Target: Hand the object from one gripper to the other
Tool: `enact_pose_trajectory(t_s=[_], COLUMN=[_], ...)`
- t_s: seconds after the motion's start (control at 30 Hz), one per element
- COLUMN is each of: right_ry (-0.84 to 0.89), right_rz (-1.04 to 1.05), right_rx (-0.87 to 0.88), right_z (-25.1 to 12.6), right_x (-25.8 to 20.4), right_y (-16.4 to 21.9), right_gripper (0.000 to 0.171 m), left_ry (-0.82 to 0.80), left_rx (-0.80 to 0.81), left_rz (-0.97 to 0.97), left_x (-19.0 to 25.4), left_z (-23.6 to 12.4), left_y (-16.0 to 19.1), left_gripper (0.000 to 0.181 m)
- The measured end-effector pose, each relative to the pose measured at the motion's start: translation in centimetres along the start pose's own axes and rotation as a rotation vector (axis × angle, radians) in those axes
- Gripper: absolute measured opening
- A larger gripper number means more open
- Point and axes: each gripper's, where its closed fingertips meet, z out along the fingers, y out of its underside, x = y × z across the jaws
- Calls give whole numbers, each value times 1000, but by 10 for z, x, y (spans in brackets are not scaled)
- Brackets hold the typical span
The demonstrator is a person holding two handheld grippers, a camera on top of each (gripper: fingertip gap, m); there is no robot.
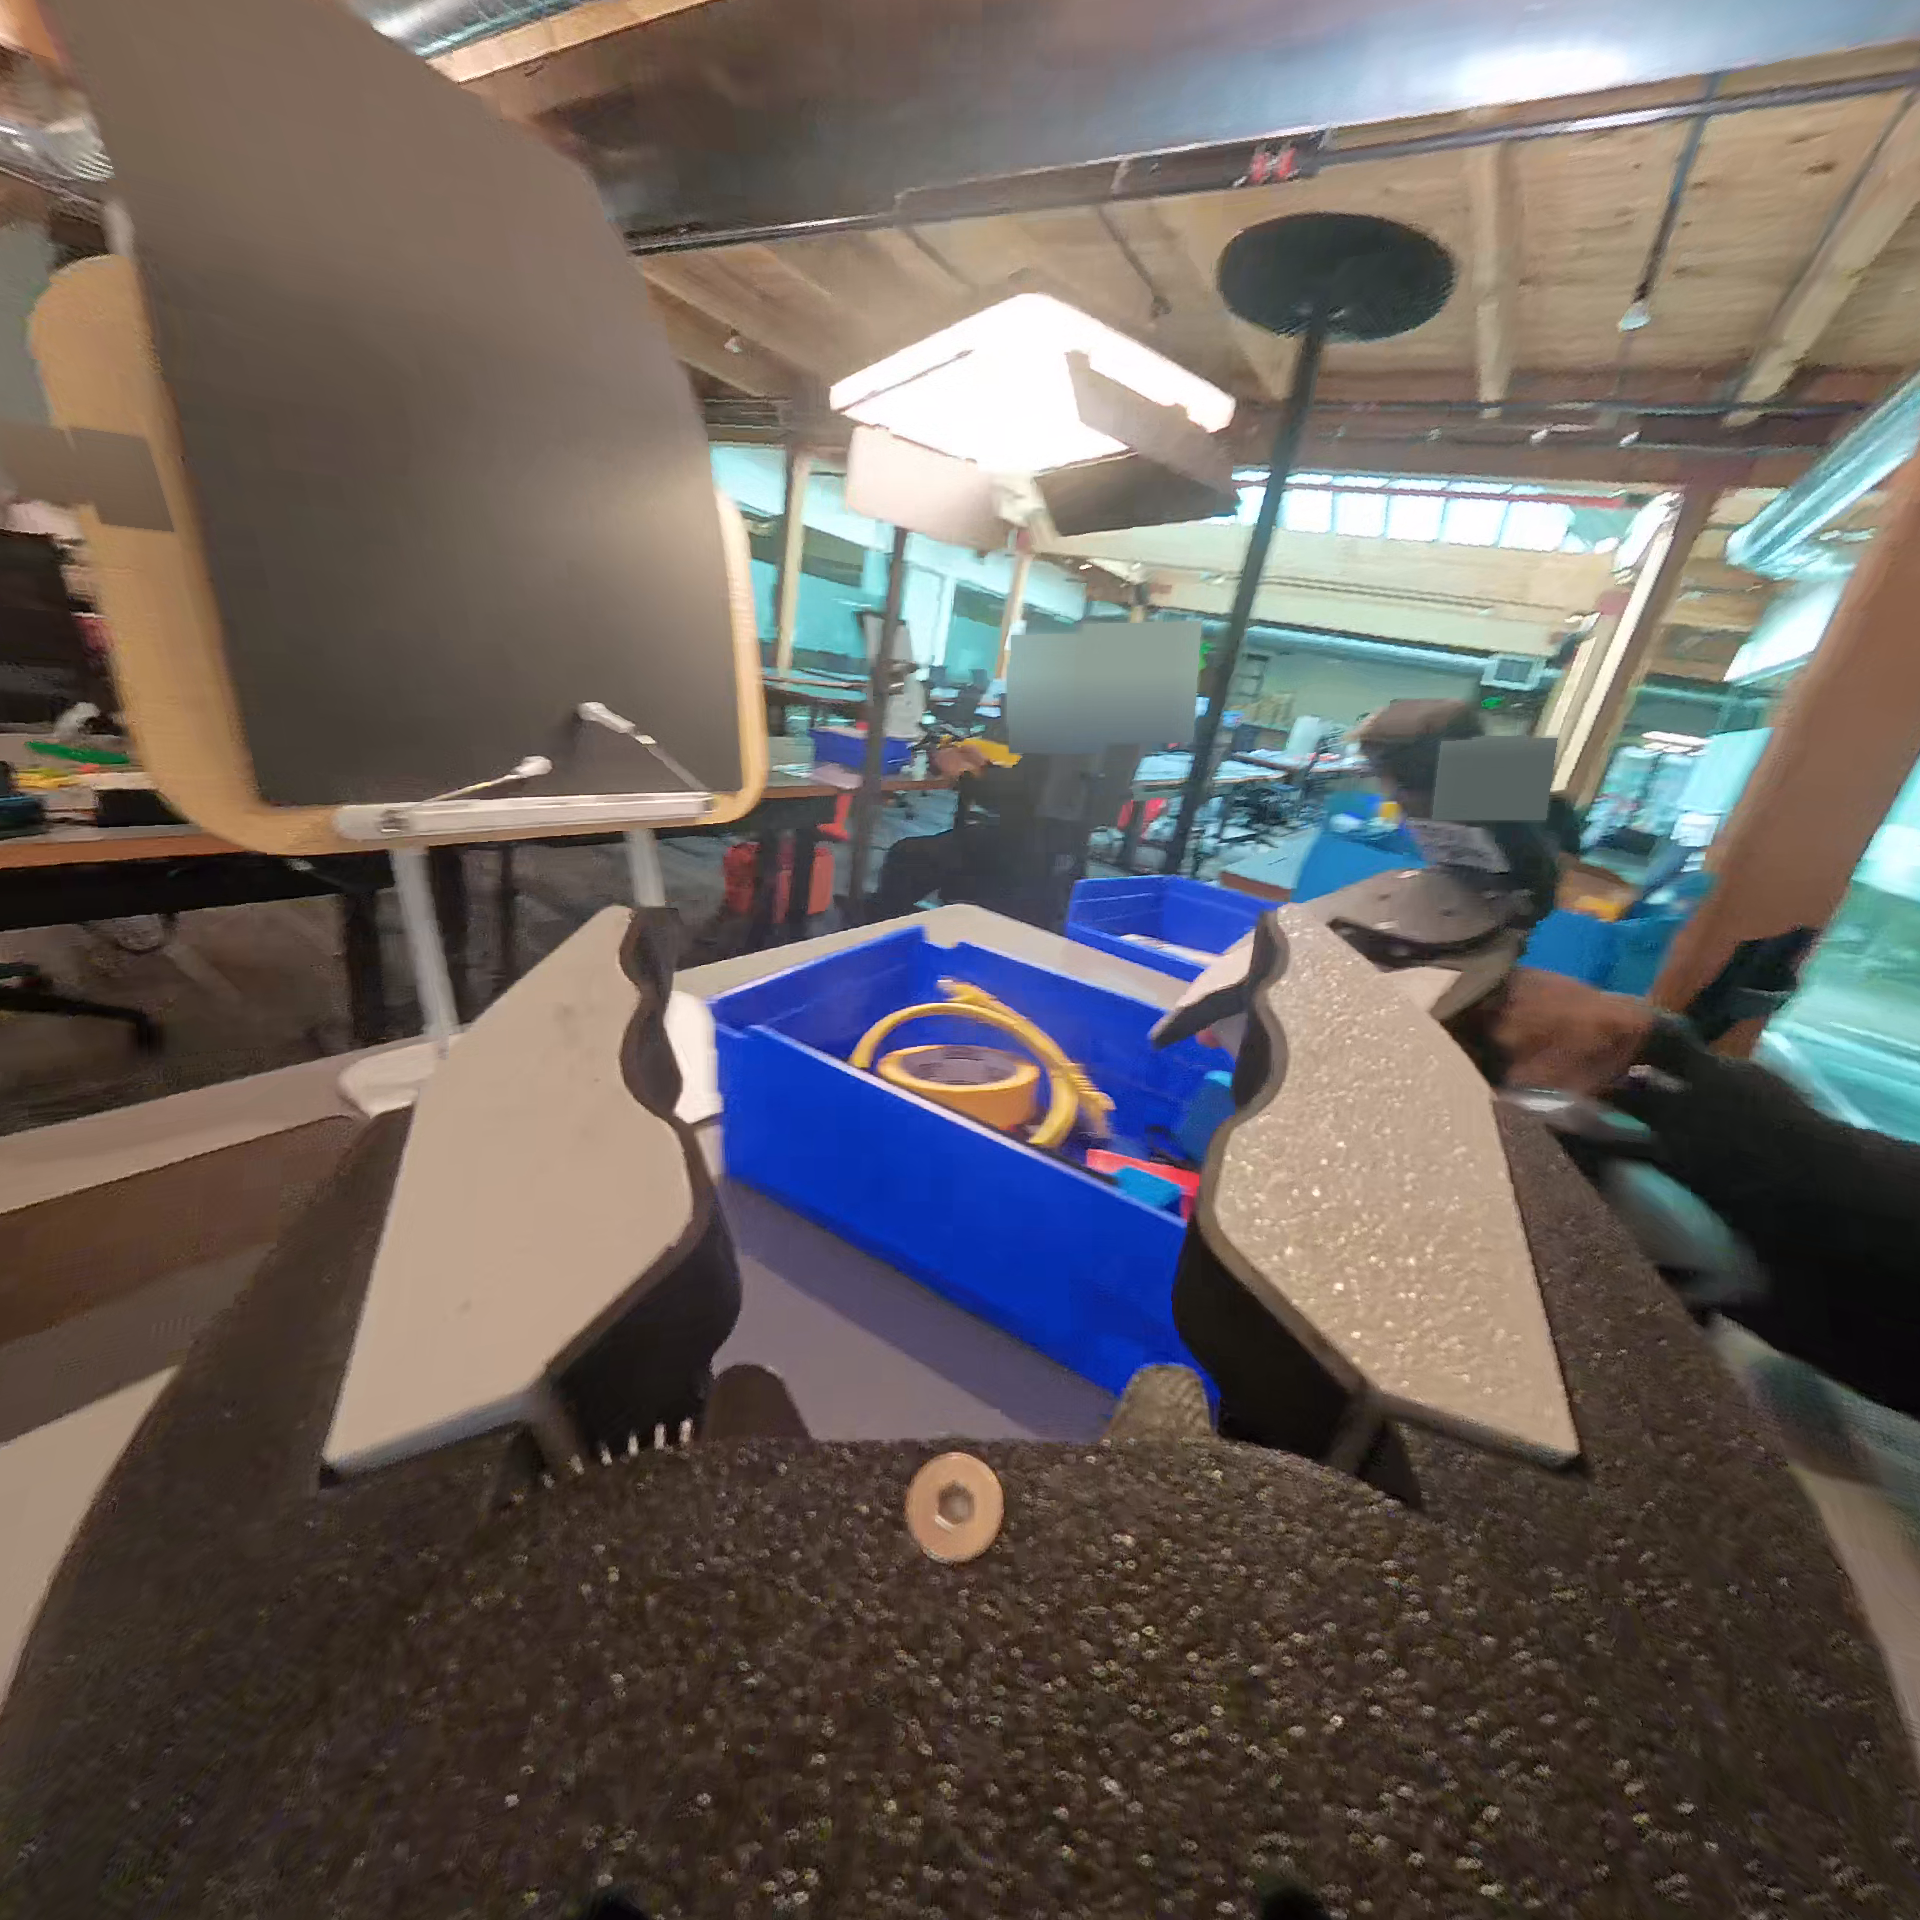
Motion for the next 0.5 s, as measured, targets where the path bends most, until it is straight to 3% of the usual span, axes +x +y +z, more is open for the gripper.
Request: enact_pose_trajectory(t_s=[0.2, 0.27, 0.4, 0.5], right_ry=[189, 191, 179, 171], right_rz=[91, 113, 96, 51], right_rx=[-178, -245, -351, -417], right_z=[47, 59, 75, 83], right_x=[68, 74, 76, 73], right_y=[11, 24, 43, 52], right_gripper=[73, 72, 69, 59], left_ry=[-193, -235, -197, -170], left_rx=[101, 47, 113, 53], left_rz=[84, 86, -11, -19], left_x=[-83, -98, -96, -92], left_z=[20, 17, 12, 17], left_y=[59, 91, 83, 96], left_gripper=[66, 66, 64, 63])
